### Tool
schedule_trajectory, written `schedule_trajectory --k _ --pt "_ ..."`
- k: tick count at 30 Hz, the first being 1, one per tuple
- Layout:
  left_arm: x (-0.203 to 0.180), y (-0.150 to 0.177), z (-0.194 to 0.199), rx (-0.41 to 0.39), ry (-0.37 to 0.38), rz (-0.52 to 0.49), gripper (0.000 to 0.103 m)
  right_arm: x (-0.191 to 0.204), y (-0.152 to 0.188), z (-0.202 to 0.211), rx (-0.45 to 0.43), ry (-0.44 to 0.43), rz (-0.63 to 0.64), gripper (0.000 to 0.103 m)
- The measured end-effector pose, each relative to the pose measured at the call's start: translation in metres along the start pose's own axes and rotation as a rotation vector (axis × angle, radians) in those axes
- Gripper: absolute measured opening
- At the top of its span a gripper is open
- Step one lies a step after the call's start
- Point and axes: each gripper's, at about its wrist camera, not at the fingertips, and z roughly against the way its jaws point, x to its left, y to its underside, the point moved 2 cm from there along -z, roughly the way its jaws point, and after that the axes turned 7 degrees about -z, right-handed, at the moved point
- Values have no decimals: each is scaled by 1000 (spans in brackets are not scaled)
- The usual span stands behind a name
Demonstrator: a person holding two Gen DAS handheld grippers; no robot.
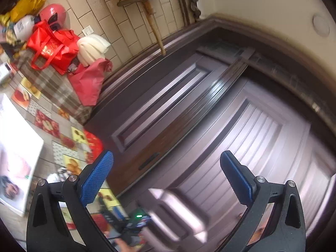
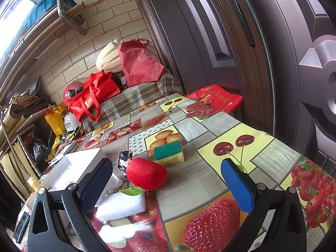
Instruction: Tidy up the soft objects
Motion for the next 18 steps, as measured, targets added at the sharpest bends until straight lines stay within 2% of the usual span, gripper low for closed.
schedule_trajectory --k 3,5,7,10,12,14,18 --pt "12 10 -13 21 -98 -165 102 1 0 -1 -4 5 -1 103" --pt "39 20 -22 56 -222 -270 102 1 0 -1 -3 6 -4 103" --pt "75 31 -31 108 -388 -315 102 2 1 -6 27 17 8 103" --pt "135 54 -45 226 -566 -318 102 6 4 -15 109 11 68 103" --pt "163 70 -53 315 -617 -291 102 11 8 -18 153 -11 121 103" --pt "181 90 -62 393 -619 -279 102 20 13 -22 194 -43 178 103" --pt "184 113 -62 450 -593 -331 102 55 34 -33 307 -145 354 103"
